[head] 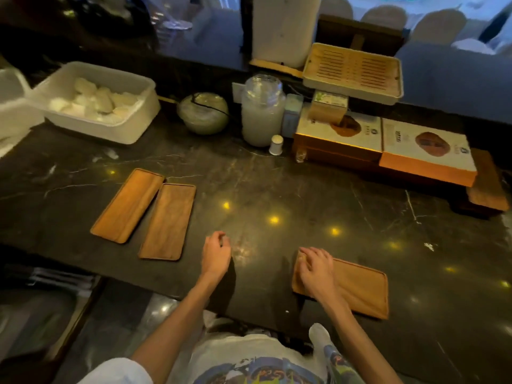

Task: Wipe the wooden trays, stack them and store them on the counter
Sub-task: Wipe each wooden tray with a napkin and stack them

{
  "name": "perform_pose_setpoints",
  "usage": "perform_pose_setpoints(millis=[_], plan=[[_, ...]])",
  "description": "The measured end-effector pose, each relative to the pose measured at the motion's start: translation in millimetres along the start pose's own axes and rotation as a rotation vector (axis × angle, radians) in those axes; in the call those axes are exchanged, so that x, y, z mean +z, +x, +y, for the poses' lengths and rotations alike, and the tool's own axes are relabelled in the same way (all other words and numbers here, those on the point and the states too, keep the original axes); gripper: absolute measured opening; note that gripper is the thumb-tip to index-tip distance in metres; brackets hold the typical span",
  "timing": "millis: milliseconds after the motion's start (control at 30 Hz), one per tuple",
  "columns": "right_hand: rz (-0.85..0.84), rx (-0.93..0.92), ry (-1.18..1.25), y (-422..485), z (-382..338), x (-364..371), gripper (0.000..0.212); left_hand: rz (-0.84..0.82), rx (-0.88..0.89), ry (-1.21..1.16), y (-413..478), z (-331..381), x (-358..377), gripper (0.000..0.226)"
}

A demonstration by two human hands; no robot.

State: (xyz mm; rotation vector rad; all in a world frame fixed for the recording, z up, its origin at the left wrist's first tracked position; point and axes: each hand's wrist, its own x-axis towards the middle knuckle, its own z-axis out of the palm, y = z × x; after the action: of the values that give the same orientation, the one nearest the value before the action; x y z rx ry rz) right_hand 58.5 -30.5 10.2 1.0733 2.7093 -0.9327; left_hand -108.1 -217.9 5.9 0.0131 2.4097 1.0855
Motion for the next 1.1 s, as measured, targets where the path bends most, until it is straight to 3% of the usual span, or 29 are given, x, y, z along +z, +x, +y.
perform_pose_setpoints(millis=[167, 300, 567, 700, 800, 900, 1000, 1100], plan=[[-0.196, -0.217, -0.053, 39.1, -118.5, 28.3, 0.036, 0.199, -0.215, -0.135, 37.2, -39.7, -80.3, 0.032], [-0.335, -0.353, -0.053, 75.7, -216.8, 44.4, 0.038, 0.282, -0.428, -0.193, 58.2, -68.3, -131.9, 0.046], [-0.538, -0.341, -0.233, 151.4, -350.3, 99.6, 0.041, 0.190, -0.649, -0.478, 72.5, -107.5, -160.7, 0.054], [-0.551, -0.246, -0.291, 179.3, -359.8, 118.8, 0.061, 0.065, -0.725, -0.581, 71.3, -112.9, -152.6, 0.055], [-0.581, -0.136, -0.236, 191.9, -344.1, 122.6, 0.047, 0.040, -0.752, -0.621, 69.9, -112.8, -148.3, 0.042], [-0.503, -0.117, -0.247, 192.4, -318.2, 120.8, 0.029, 0.022, -0.744, -0.666, 71.7, -113.0, -147.4, 0.043], [-0.447, -0.053, -0.290, 185.7, -275.1, 111.0, 0.027, 0.035, -0.732, -0.642, 71.1, -114.4, -148.2, 0.046], [-0.444, 0.081, -0.108, 169.8, -216.0, 92.4, 0.023, 0.048, -0.670, -0.548, 73.5, -111.3, -146.2, 0.032]])
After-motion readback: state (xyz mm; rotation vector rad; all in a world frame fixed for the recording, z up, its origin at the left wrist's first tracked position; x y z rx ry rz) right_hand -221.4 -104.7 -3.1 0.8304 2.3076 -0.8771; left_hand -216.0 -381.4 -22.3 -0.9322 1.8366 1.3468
